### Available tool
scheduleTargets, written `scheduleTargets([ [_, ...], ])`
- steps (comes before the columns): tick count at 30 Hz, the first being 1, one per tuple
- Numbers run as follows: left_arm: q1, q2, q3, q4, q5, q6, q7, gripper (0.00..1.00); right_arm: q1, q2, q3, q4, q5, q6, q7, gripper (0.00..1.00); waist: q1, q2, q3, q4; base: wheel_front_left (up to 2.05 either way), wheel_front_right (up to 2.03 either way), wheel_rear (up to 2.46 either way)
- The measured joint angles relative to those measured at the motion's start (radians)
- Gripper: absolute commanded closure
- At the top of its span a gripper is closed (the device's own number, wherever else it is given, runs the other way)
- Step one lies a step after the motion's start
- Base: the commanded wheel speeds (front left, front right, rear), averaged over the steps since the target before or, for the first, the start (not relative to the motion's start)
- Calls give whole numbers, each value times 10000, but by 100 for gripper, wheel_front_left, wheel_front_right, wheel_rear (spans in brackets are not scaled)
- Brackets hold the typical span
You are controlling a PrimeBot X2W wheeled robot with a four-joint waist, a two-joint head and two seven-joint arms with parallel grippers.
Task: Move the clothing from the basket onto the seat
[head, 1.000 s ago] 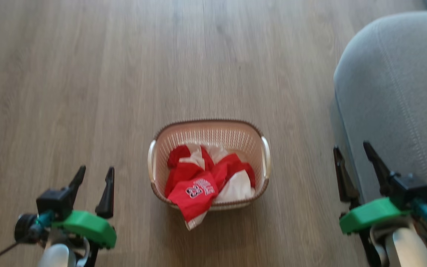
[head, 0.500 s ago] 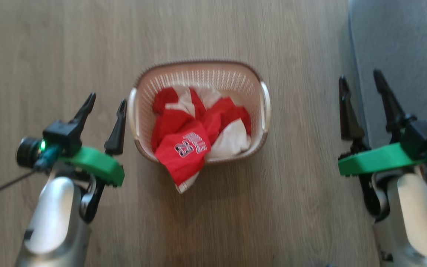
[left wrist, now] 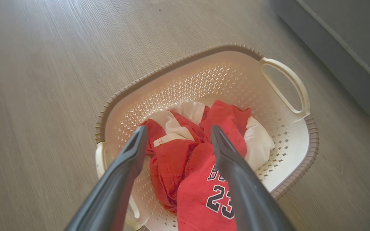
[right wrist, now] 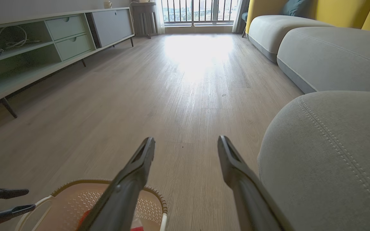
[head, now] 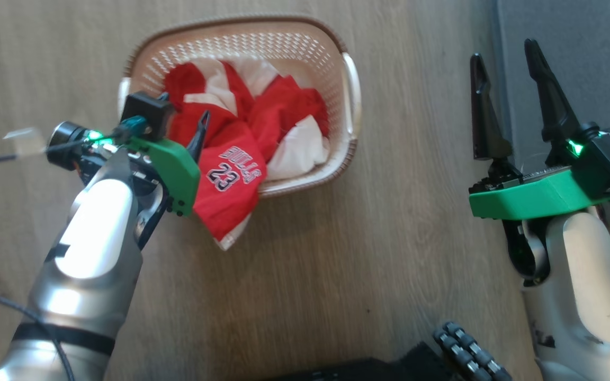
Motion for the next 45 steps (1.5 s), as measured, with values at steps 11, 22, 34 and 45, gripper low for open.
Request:
scheduleTargets([
  [11,-1135,-102,-959,2316,-631,0,1707,0,84,8,238,-393,161,0,0,0,-1,0,780,-814,0,0,0],
  [22,-1799,-92,-1764,3421,-1195,0,2311,0,124,13,529,-539,163,0,0,0,-2,0,1077,-1031,0,0,0],
  [34,-2635,119,-2591,3914,-1992,0,2527,0,307,44,863,-773,430,0,0,0,-2,0,1755,-1329,0,0,0],
  [45,-3304,92,-2685,4103,-2761,0,2508,0,307,56,1030,-842,709,0,0,0,-2,0,2237,-1559,0,0,0],
])
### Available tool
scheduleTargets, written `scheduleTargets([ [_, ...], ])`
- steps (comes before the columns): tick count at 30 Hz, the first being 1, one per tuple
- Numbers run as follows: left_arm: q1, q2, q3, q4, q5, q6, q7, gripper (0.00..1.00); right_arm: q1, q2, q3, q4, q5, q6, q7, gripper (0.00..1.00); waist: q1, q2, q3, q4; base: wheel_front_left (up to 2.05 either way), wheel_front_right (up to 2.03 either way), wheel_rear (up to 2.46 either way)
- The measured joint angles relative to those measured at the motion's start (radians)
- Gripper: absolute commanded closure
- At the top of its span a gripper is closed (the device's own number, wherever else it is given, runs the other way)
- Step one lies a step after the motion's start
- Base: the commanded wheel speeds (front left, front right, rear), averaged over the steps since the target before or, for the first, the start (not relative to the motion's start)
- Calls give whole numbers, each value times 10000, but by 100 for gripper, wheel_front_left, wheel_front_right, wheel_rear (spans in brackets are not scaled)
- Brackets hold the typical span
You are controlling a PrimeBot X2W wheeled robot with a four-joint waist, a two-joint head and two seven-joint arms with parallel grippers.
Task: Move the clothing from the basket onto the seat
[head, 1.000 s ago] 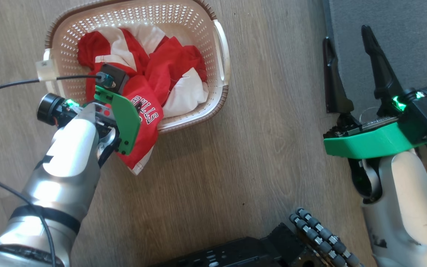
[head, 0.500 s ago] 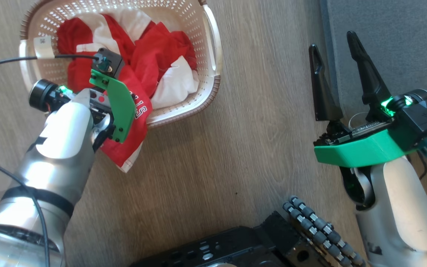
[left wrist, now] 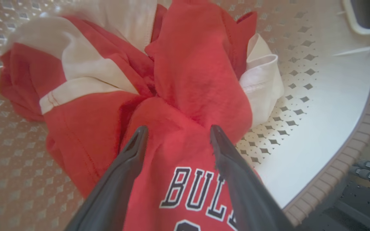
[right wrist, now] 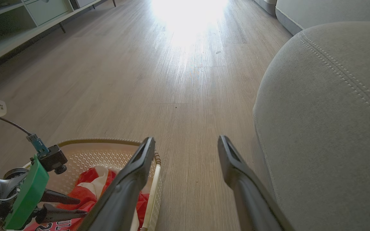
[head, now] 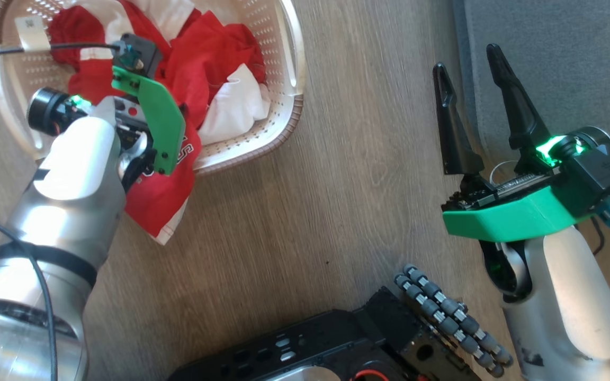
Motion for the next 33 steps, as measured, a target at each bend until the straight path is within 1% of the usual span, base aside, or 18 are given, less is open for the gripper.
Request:
scheduleTargets([
  [11,-446,-12,-46,374,-211,0,-128,0,-4,10,169,-36,265,0,0,0,0,0,438,-257,0,0,0],
  [24,-819,-305,-65,606,-539,0,-261,0,-8,15,259,-35,437,0,0,0,0,0,599,-468,0,0,0],
  [33,-844,-249,-270,851,-529,21,-433,0,-8,23,364,-36,510,0,0,0,0,0,743,-676,0,0,0],
])
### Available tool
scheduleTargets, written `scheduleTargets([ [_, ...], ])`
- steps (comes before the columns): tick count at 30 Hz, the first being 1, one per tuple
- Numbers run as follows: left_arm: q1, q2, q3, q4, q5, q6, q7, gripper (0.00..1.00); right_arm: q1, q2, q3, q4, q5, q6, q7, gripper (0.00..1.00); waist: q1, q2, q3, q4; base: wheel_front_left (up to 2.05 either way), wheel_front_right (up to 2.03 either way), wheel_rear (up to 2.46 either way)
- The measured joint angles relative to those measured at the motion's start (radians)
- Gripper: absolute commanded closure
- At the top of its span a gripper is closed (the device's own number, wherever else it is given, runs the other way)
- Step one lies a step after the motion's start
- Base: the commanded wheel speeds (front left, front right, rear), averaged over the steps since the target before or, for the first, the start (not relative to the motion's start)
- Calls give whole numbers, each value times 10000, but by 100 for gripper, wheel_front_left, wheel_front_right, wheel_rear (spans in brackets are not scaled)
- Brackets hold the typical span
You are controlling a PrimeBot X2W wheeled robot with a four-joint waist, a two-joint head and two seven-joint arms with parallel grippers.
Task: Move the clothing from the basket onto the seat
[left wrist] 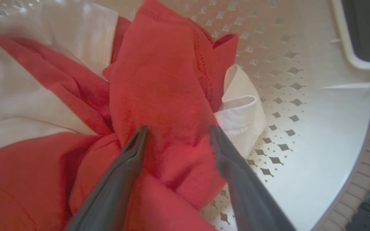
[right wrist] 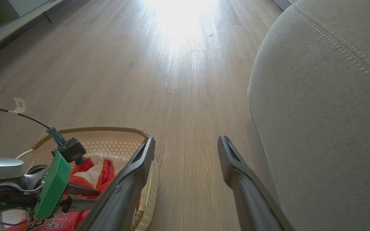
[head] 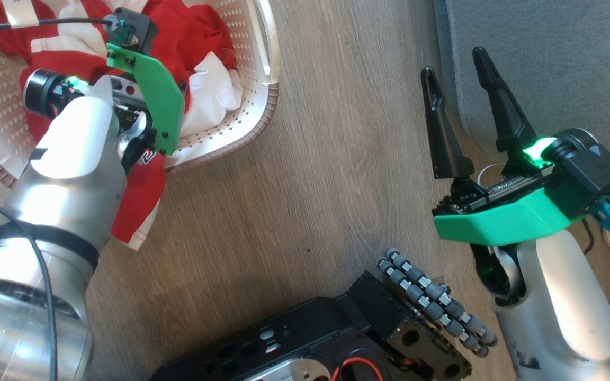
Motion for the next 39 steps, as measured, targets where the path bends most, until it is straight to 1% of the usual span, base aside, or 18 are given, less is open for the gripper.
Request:
scheduleTargets([
  [8,-39,111,-343,209,267,190,-385,0,0,6,104,0,157,0,0,0,0,0,6,-61,0,0,0],
  [9,-39,111,-343,209,267,190,-385,27,0,6,104,0,157,0,0,0,0,0,6,-61,0,0,0],
  [10,-42,111,-428,270,330,211,-397,51,0,6,111,0,184,0,0,0,0,0,0,-59,0,0,0],
  [11,-42,107,-474,324,376,222,-412,68,-1,6,115,0,188,0,0,0,0,0,-7,-57,0,0,0],
  [12,-41,98,-500,382,374,255,-458,100,-3,6,123,4,188,0,0,0,0,0,-26,-56,0,0,0],
  [19,-38,-59,-585,458,322,247,-1068,100,-16,12,102,52,263,0,0,0,0,0,-227,-25,0,0,0],
  [25,56,-199,-314,180,-102,165,-2337,100,9,13,-353,215,261,0,0,0,0,0,-749,254,0,0,0],
  [31,850,-161,-134,-186,-474,142,-3216,100,287,17,-899,431,-98,0,0,0,0,0,-1708,737,0,0,0],
  [32,1015,-155,-117,-278,-543,81,-3336,100,400,17,-1016,485,-190,0,0,0,0,0,-1892,849,0,0,0],
  [39,1960,-19,71,-1060,-1043,61,-3939,100,875,19,-1536,790,-765,0,0,0,0,1,-3274,1644,0,0,0],
])
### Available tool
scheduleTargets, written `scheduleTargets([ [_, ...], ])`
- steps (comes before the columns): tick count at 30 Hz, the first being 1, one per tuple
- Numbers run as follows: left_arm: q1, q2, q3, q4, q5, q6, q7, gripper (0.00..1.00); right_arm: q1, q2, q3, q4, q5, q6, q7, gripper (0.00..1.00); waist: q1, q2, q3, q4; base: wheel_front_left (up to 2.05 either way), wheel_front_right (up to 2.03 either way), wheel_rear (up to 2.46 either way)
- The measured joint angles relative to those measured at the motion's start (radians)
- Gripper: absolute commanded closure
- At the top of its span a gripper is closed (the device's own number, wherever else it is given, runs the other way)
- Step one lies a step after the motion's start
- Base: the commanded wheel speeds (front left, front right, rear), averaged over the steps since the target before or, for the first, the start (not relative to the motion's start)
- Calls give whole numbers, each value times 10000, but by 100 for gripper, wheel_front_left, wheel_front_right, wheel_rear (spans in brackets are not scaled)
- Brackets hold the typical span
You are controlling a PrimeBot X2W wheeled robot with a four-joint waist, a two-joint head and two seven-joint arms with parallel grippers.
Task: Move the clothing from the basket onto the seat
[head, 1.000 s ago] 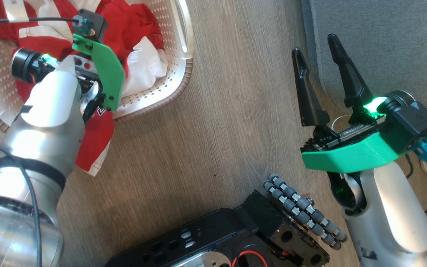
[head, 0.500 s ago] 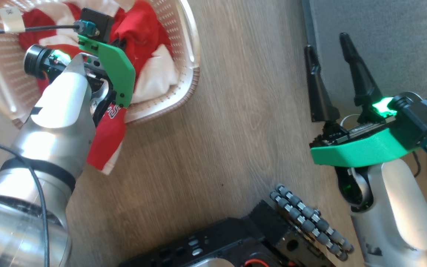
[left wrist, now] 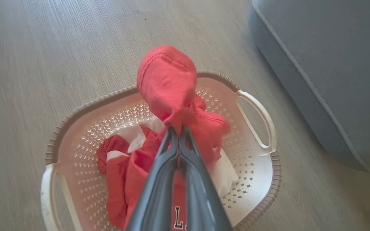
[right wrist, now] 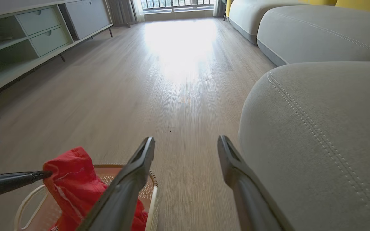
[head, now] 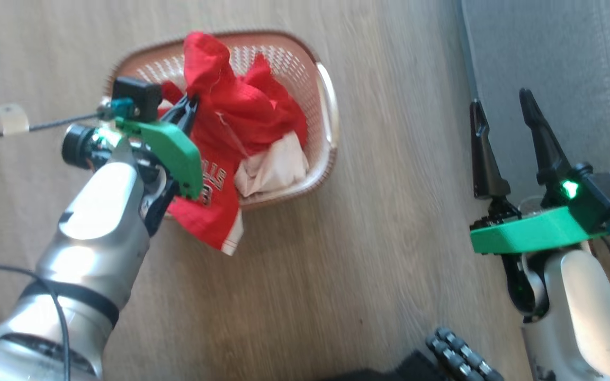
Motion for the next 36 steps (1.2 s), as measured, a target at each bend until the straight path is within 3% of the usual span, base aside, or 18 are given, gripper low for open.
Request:
scheduleTargets([
  [7,1253,391,309,-869,-351,81,-272,100,745,0,-414,245,-314,0,0,0,0,0,-1520,722,0,0,0],
  [20,3832,1501,953,-3958,-587,1099,-433,100,2057,-6,-681,531,-631,0,0,0,-1,0,-4073,1653,0,0,0],
  [28,5082,2318,1172,-6171,-614,1837,-270,100,2256,-219,-631,560,-662,0,0,0,-1,0,-5003,1972,0,0,0],
  [36,6071,2907,1264,-7254,-663,2313,82,100,2765,-445,-552,690,-656,0,2,0,-1,0,-5663,2082,0,0,0],
])
